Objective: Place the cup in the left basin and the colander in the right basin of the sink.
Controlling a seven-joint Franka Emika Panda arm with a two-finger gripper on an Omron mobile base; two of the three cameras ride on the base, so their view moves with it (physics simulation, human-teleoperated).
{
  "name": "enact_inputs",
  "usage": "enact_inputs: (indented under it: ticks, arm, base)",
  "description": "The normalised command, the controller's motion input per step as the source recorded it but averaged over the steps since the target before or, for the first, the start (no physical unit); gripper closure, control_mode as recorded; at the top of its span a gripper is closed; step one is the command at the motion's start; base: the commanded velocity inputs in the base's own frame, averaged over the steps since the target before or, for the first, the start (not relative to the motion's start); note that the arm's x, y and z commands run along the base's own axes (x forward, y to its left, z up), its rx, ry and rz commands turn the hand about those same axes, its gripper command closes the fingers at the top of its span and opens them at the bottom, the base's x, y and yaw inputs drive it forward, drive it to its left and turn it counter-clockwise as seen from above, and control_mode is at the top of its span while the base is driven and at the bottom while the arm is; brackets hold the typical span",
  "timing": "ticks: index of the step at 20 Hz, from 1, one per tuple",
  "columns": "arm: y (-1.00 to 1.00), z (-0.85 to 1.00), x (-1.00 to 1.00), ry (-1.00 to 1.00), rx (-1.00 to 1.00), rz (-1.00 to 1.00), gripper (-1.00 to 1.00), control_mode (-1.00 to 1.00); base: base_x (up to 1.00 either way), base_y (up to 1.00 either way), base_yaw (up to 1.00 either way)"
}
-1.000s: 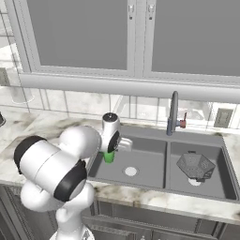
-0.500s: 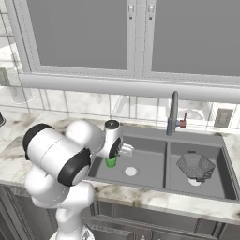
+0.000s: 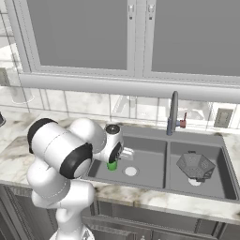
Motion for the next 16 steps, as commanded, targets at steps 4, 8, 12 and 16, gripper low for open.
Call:
enact_inputs:
  ticks: [4, 8, 12, 16]
  arm:
    - [0.0, -0.01, 0.0, 0.0, 0.0, 0.0, 1.0, -1.0]
    - [0.0, 0.0, 0.0, 0.0, 0.0, 0.0, 1.0, -1.0]
    - [0.0, -0.07, 0.0, 0.0, 0.0, 0.0, 1.0, -1.0]
    - [0.0, -0.16, 0.0, 0.0, 0.0, 0.0, 1.0, -1.0]
  base:
    - [0.0, 0.0, 0.0]
    - [0.0, 0.0, 0.0]
    - [0.0, 0.0, 0.0]
    - [0.0, 0.0, 0.0]
